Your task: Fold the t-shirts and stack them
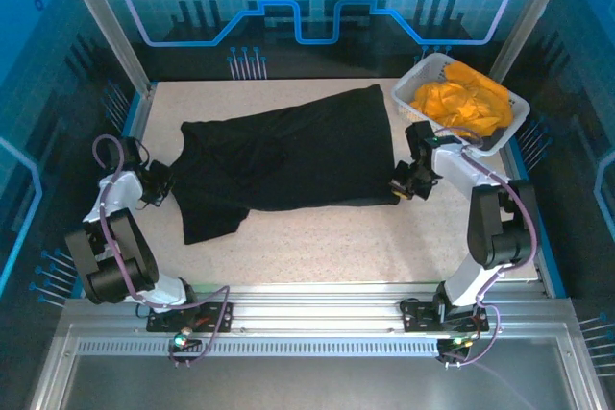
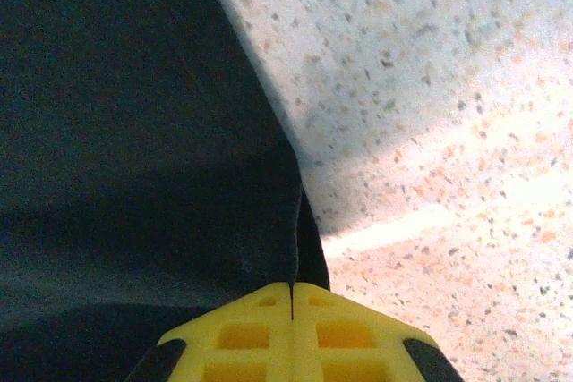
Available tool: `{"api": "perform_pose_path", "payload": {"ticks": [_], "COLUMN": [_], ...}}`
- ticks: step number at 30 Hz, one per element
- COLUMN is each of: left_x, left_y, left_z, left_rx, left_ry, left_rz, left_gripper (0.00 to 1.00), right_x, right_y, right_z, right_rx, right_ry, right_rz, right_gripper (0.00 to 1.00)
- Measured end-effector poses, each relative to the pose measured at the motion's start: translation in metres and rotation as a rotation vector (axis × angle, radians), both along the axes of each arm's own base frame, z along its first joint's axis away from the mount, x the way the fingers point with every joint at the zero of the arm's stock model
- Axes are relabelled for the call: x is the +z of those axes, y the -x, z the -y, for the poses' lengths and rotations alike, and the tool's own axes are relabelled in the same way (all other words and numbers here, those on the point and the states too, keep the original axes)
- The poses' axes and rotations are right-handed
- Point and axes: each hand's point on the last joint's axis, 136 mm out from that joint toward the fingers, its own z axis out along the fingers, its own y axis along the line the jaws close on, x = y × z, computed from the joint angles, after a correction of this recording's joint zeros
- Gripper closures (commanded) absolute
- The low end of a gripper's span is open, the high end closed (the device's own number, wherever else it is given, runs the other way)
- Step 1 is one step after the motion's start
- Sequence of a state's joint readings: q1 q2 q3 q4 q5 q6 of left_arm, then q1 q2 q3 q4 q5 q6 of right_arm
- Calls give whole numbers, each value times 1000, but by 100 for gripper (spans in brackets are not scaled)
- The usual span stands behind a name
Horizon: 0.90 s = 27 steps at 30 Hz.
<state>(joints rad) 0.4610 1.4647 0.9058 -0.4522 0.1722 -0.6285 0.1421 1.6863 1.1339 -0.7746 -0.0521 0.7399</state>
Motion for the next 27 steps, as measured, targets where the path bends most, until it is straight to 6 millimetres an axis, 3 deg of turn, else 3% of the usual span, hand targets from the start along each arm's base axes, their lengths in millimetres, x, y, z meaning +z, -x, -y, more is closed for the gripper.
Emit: {"api": "perform_pose_path", "payload": {"ticks": [4, 9, 12, 15, 17, 22, 27], "left_x": [0, 3, 4, 2, 2, 2, 2], "left_y": [1, 3, 5, 8, 9, 9, 9], "left_z": [0, 2, 3, 4, 4, 4, 5], "left_rx": [0, 0, 0, 2, 1, 1, 0], "left_ry": [1, 0, 3, 6, 7, 9, 13], "left_rz": [-2, -2, -4, -12, -14, -16, -14], "left_gripper": [100, 100, 100, 100, 100, 100, 100], "right_x": [-15, -33, -29, -17, -7, 9, -8], "right_y": [-6, 26, 41, 40, 39, 51, 84], "right_z": [-3, 12, 31, 49, 50, 27, -9], "right_rx": [26, 11, -34, -77, -92, -155, -284], "right_ry": [2, 42, 59, 95, 103, 47, -60], "right_rz": [-41, -115, -121, -84, -48, 14, -25], "right_gripper": [100, 99, 84, 66, 57, 51, 45]}}
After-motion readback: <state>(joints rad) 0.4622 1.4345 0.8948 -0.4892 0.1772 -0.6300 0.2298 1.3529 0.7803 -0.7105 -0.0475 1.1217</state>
